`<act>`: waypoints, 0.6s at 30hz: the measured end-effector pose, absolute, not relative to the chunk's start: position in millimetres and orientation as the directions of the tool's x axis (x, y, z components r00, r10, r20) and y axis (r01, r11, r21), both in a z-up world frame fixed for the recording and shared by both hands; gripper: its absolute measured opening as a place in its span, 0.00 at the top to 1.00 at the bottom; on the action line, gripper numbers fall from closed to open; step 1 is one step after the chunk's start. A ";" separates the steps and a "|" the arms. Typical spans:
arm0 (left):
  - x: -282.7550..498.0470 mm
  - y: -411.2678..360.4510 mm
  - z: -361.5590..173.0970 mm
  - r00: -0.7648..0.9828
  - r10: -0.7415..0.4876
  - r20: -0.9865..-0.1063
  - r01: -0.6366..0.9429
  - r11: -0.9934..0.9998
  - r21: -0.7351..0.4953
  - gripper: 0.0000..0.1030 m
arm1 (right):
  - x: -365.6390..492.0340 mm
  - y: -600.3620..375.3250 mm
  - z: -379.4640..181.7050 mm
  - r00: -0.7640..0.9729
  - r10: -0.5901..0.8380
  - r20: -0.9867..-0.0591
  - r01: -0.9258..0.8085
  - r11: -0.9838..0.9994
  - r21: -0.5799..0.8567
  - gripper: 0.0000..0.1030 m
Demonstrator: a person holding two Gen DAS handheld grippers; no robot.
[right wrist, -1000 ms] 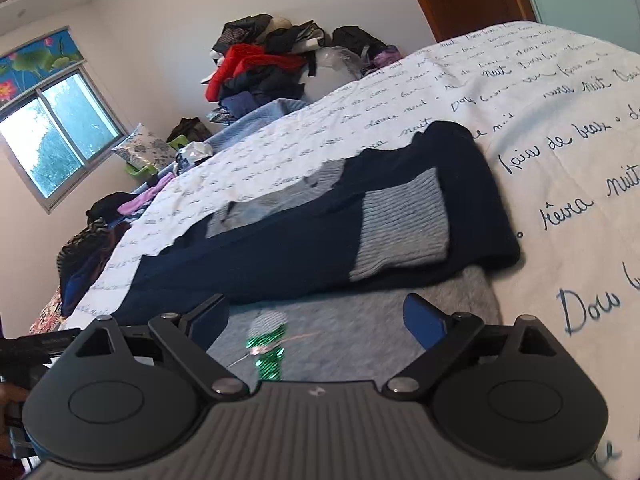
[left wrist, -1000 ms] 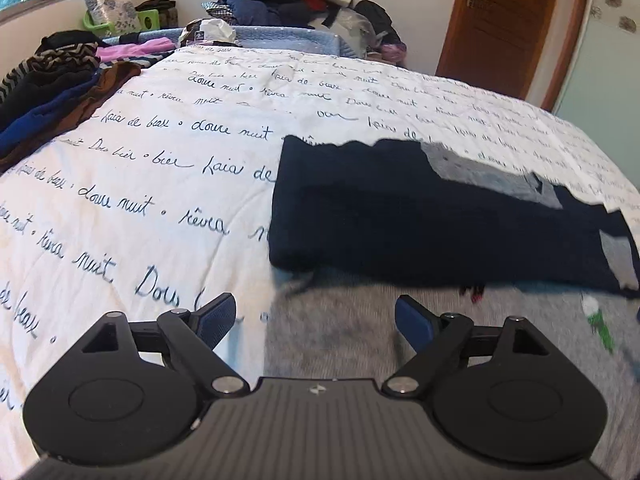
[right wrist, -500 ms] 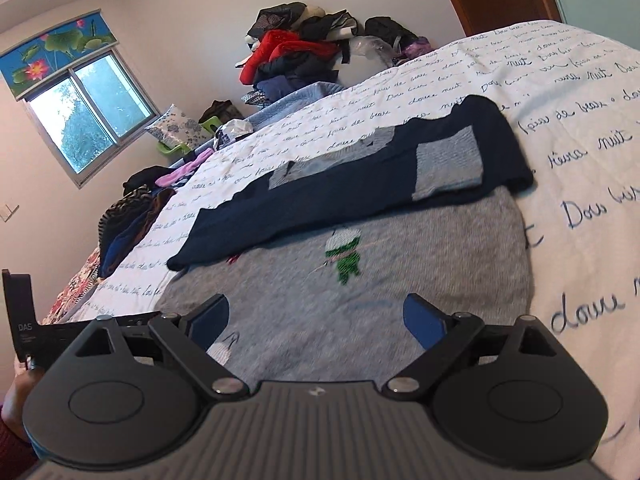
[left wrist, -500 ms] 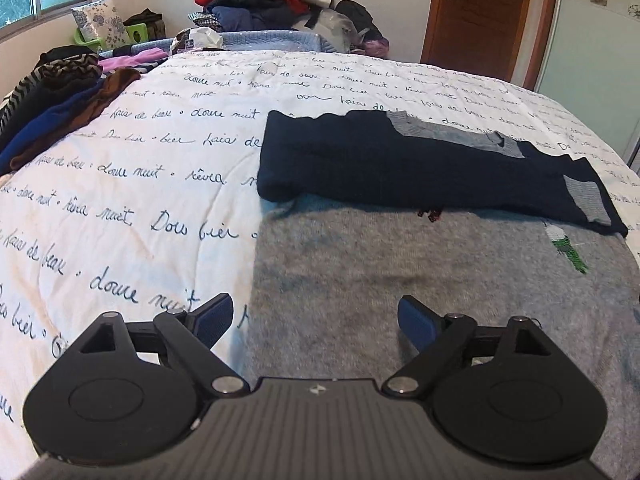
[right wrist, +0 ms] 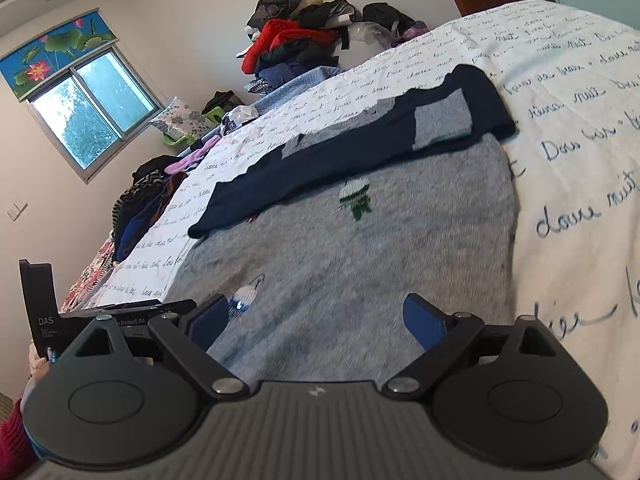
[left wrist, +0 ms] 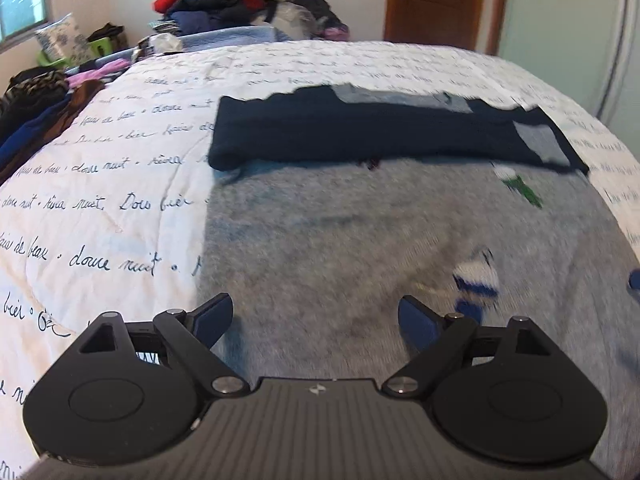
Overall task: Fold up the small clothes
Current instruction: 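Move both open grippers over the sweater toward its grey ribbed hem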
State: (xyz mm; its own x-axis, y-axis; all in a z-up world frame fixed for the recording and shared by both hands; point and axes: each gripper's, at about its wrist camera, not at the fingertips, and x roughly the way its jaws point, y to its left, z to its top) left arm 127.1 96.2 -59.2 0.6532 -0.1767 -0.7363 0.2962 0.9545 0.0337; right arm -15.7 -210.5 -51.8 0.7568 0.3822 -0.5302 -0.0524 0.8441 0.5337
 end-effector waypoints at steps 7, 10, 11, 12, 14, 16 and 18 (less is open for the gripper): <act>79.6 123.2 -67.3 0.650 -0.125 -0.750 0.365 0.917 0.164 0.11 | -25.4 -161.7 -51.8 0.652 0.585 -0.483 -0.253 0.768 0.589 0.08; 65.8 149.4 -66.1 0.643 -0.113 -0.757 0.335 0.931 0.146 0.10 | -24.0 -123.3 -53.1 0.561 0.664 -0.494 -0.365 0.734 0.573 0.08; 62.5 158.6 -65.3 0.639 -0.113 -0.761 0.322 0.937 0.131 0.10 | -24.2 -108.4 -54.1 0.533 0.678 -0.507 -0.393 0.728 0.561 0.08; 60.1 167.6 -64.3 0.637 -0.107 -0.764 0.305 0.945 0.122 0.10 | -23.4 -96.0 -55.5 0.508 0.687 -0.519 -0.417 0.724 0.550 0.08; 56.2 183.4 -61.1 0.638 -0.081 -0.766 0.263 0.957 0.118 0.10 | -21.3 -74.4 -59.1 0.473 0.693 -0.544 -0.441 0.720 0.535 0.08; 53.6 198.6 -54.1 0.648 -0.054 -0.760 0.215 0.970 0.115 0.10 | -20.1 -54.6 -62.8 0.439 0.701 -0.563 -0.449 0.713 0.538 0.07; 52.4 212.1 -44.3 0.666 -0.013 -0.746 0.155 0.980 0.121 0.10 | -21.6 -35.5 -63.5 0.404 0.716 -0.569 -0.484 0.695 0.531 0.06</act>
State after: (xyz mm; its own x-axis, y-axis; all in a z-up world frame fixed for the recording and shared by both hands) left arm 52.4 212.1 -44.3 0.6659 -0.0131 -0.7459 0.1550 0.9805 0.1211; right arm -21.6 -35.5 -63.5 0.4039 0.7164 -0.5689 -0.4842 0.6950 0.5315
